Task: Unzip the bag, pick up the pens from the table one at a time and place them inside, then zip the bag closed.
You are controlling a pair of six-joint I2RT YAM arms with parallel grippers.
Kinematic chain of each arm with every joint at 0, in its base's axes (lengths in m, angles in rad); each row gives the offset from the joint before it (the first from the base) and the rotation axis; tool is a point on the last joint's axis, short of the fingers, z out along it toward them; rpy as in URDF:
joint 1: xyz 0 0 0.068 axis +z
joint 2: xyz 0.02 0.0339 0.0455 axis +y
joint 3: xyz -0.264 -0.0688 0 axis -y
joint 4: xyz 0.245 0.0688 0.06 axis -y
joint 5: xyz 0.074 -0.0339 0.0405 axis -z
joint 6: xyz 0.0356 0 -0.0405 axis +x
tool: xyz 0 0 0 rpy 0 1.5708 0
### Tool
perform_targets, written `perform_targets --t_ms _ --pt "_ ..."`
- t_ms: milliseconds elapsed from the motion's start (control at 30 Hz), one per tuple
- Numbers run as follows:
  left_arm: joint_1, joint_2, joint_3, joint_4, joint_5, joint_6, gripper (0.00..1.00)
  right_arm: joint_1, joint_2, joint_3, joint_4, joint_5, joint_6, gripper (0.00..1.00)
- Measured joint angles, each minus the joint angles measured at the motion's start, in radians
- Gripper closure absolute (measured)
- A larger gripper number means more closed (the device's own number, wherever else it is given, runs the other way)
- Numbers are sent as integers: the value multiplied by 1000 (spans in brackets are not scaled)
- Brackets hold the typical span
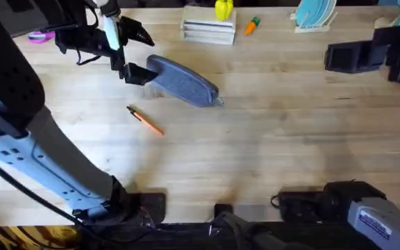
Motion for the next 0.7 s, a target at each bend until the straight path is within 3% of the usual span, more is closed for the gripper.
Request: perform_targets --t_ms 433,700 --pt "-3 0 0 -68 0 -3 22 0 0 0 0 0 0 9" --pt "-7 0 0 -72 -2 -4 297 0 0 0 0 0 0 9"
